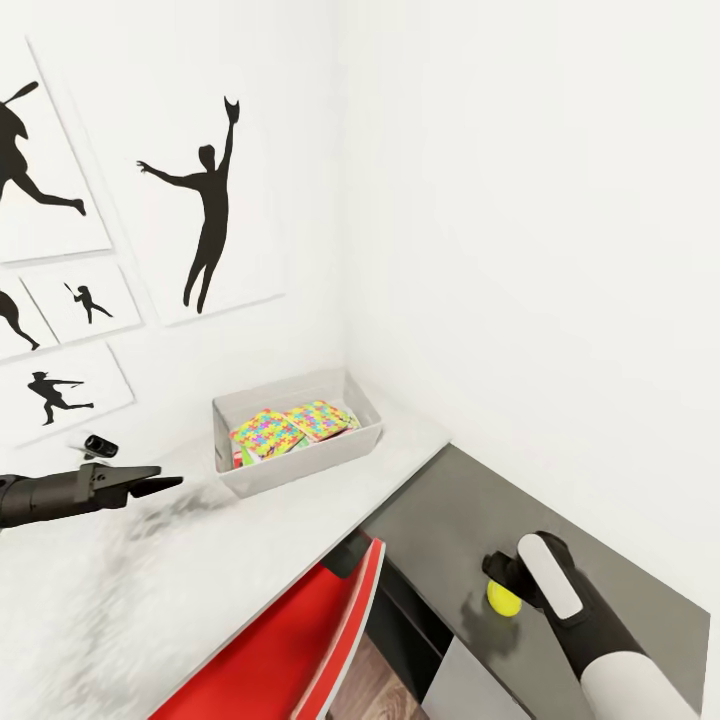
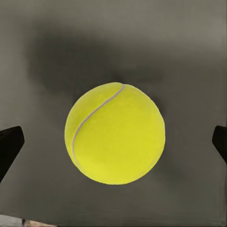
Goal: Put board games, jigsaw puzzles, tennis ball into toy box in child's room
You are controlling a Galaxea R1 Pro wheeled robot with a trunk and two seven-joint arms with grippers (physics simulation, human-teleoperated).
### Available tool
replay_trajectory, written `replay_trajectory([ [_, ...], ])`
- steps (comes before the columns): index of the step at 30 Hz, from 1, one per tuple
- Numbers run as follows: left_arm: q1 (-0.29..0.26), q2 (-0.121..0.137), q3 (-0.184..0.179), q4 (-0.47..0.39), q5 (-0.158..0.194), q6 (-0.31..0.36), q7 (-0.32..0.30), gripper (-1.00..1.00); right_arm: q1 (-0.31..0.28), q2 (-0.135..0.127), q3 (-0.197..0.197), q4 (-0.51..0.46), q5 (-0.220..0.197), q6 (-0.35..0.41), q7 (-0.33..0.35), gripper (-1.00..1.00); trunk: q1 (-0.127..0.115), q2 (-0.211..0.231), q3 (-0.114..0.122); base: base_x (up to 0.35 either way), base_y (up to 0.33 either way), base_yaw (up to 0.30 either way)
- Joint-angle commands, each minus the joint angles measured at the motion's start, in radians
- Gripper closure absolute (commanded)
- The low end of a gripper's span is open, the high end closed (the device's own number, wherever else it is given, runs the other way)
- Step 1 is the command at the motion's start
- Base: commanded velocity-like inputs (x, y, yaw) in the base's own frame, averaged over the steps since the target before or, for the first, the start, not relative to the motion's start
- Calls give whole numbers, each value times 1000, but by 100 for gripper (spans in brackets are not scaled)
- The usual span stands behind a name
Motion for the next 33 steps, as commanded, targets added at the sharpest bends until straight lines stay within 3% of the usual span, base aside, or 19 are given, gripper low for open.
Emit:
replay_trajectory([
  [1, -1, 1, -1, 0, 0, 11, -3, -100, -1, -1, 6, 7, -9, 1, -10, -100, 1, -2, -3, 0, 0, 0],
  [9, -1, 6, -1, 0, 1, 11, -3, -100, -3, -3, 15, 42, -9, -52, -8, -100, 1, -2, -7, 0, 0, 0],
  [18, -1, 6, -1, 0, 1, 11, -3, -100, -5, -3, 22, 40, -11, -60, -7, -100, 1, -2, -17, 0, 0, 0],
  [24, -1, 6, -1, 0, 1, 11, -3, -100, -7, -2, 54, 39, -11, -60, -7, -100, 1, -2, -20, 0, 0, 0],
  [33, -1, 6, -1, 0, 1, 11, -3, -100, -10, -2, 59, 39, -11, -60, -7, -100, 1, -2, -20, 0, 0, 0],
])
